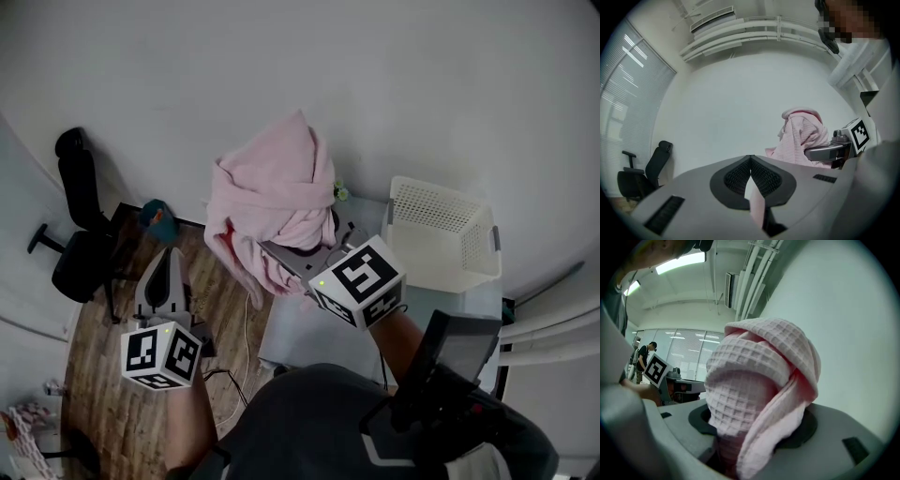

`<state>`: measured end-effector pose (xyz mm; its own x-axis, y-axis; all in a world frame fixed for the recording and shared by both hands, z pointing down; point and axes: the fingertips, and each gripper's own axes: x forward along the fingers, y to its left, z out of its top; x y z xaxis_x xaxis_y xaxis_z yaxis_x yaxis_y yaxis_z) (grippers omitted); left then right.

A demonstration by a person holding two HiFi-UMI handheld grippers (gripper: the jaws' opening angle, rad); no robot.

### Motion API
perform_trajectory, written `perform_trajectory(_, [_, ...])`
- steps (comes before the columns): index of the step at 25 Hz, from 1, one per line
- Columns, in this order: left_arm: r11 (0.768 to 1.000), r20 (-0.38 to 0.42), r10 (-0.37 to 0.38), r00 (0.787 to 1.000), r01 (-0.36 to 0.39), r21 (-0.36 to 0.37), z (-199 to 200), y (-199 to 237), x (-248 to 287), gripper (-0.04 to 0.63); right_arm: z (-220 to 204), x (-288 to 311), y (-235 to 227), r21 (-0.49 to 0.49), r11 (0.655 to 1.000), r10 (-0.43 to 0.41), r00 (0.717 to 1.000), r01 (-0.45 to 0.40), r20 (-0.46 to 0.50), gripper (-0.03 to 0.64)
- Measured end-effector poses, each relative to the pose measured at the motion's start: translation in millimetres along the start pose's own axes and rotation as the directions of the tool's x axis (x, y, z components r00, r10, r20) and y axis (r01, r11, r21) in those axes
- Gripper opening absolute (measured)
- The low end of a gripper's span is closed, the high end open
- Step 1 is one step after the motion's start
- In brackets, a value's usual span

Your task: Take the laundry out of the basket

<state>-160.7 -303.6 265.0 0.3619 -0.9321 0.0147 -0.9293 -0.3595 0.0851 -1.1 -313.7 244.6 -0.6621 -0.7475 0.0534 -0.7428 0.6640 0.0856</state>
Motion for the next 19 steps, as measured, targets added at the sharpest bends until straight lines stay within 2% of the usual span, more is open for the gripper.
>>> perform_trajectory(13, [1.000, -0.007, -0.007, 1.000, 0.007, -0.002, -9.8, 0.6, 11.4, 0.008, -14.5, 4.5, -1.8, 0.006, 1.000, 0.000, 1.000, 0.000, -0.002, 0.314])
perform_trajectory(19, [1.000, -0.014, -0.003, 1.000, 0.003, -0.004, -29.7, 4.0, 19.0, 0.008, -33.7, 12.2, -3.1, 0.007, 1.000, 0.008, 1.000, -0.008, 0.000, 0.314])
